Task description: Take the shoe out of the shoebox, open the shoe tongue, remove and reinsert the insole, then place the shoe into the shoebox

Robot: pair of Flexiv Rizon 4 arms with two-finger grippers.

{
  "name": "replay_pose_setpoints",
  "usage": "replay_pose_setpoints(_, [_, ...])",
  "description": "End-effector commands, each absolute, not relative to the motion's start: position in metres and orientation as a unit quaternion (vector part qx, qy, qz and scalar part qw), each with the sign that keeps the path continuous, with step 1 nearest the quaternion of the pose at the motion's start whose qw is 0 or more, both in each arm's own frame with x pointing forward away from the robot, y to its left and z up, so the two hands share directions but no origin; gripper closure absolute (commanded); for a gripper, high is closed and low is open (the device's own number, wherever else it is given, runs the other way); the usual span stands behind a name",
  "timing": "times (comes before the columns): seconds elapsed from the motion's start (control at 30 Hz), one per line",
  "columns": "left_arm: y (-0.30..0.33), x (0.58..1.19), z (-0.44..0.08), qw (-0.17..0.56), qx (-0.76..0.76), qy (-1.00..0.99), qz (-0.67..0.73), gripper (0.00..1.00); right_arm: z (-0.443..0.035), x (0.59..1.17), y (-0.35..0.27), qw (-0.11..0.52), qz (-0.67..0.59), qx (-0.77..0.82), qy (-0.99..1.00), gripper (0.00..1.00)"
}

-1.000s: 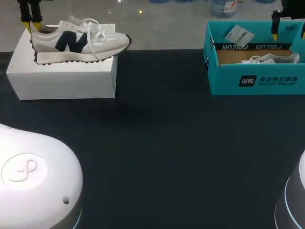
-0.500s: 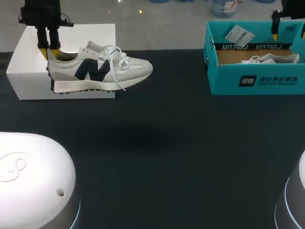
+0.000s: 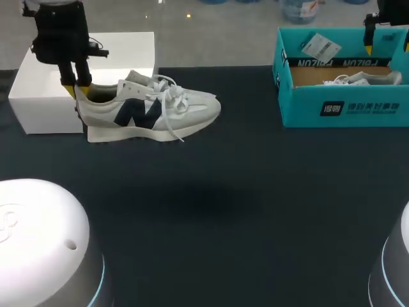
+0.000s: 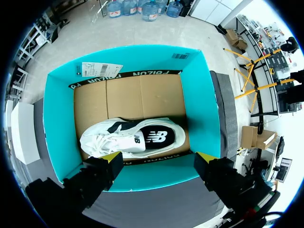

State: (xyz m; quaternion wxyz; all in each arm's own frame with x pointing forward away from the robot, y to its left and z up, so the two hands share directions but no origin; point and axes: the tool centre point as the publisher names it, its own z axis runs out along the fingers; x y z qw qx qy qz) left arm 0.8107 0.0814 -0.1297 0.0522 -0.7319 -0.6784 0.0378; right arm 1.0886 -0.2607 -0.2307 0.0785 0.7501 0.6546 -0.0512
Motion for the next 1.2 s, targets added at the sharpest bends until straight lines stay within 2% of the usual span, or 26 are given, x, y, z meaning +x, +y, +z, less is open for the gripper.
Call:
replay_pose_setpoints(0.03, [0.065,0.797,-0.139,-0.213,-0.707,-0.639,-0.215,1.0,-0.231,1.088,-0.261,0.079,-0.05,0.75,0.655,0.0])
replay_pose_setpoints(0.53, [0.001,0.774,-0.162,-0.2,-0.756,-0.594,-0.191,1.0,-0.231,1.088,-0.261,0.079,-0.05,0.75,0.655,0.0])
replay_pose_setpoints(1.0, [-0.029,0.812,-0.169,-0.138,-0.793,-0.577,-0.139,1.0,-0.231,1.088,-0.261,0.079,-0.05,0.75,0.655,0.0])
replay_pose_setpoints(1.2, [-0.031,0.818,-0.165,-0.136,-0.796,-0.57,-0.15,1.0,-0.231,1.088,-0.261,0.079,-0.05,0.75,0.655,0.0])
